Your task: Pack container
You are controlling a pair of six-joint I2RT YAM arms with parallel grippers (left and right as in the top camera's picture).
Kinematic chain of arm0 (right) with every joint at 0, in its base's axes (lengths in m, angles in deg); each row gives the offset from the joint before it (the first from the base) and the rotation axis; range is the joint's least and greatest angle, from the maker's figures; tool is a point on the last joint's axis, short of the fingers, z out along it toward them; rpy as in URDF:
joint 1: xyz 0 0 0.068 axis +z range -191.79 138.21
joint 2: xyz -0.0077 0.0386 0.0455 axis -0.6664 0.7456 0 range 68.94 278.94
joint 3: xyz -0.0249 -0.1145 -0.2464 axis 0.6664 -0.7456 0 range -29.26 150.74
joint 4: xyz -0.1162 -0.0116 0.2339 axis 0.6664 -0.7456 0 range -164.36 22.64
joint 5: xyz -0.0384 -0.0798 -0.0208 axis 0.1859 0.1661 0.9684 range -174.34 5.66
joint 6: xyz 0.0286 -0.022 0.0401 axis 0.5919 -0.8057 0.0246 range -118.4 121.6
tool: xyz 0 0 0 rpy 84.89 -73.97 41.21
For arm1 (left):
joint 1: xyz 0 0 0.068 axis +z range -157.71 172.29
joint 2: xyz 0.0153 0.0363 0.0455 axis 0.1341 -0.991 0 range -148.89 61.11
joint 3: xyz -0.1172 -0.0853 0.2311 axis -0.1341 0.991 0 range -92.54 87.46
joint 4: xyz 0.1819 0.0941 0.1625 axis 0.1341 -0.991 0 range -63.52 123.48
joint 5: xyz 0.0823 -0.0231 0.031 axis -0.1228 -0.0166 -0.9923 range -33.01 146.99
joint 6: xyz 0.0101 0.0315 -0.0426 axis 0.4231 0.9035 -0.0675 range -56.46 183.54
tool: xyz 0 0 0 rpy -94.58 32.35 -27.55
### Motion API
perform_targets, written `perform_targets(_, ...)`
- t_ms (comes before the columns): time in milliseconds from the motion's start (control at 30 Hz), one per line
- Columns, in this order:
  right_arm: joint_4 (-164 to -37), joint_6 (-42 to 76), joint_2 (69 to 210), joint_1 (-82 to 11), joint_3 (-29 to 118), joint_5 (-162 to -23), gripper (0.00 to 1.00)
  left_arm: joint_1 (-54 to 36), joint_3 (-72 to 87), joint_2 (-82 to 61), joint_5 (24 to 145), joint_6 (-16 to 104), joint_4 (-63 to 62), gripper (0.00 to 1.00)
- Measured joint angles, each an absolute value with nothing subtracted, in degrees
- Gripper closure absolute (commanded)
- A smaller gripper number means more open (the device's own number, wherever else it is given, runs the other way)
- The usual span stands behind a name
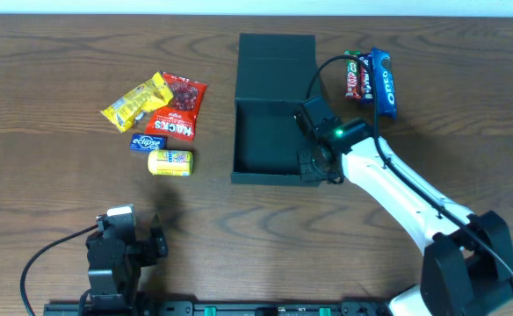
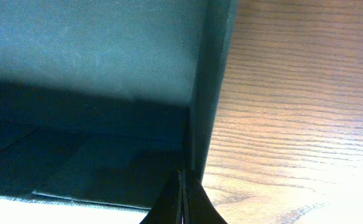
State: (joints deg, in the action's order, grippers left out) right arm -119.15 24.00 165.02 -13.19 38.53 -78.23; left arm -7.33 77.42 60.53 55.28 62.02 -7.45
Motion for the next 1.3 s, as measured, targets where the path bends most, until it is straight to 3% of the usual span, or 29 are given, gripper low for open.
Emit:
perform_targets(233,-119.8,24.0,164.1,-13.2,40.5,-81.9,0.98,-7.3,77.4,60.5,55.3,62.0,-7.5,0.05)
perform_targets(433,-117.6,23.0,154.0,-13.2,46.9,-81.7,0.98,-7.3,77.4,60.5,55.3,62.0,-7.4,0.05)
perform_targets(467,-116.9,22.9,151.6,-13.2,47.6,-81.1,0.88,-7.3,77.4,60.5,55.3,62.0,-7.4,0.05)
perform_targets(567,-116.6,22.4,145.5,-13.2,48.3,-79.5,0.01,-7.3,77.4,60.5,55.3,62.0,-7.5,0.05)
perform_targets(1300,-125.3,21.3,143.2,-13.8,48.3,-76.0,0.01,-7.3,77.4,60.5,55.3,62.0,-7.5,0.05)
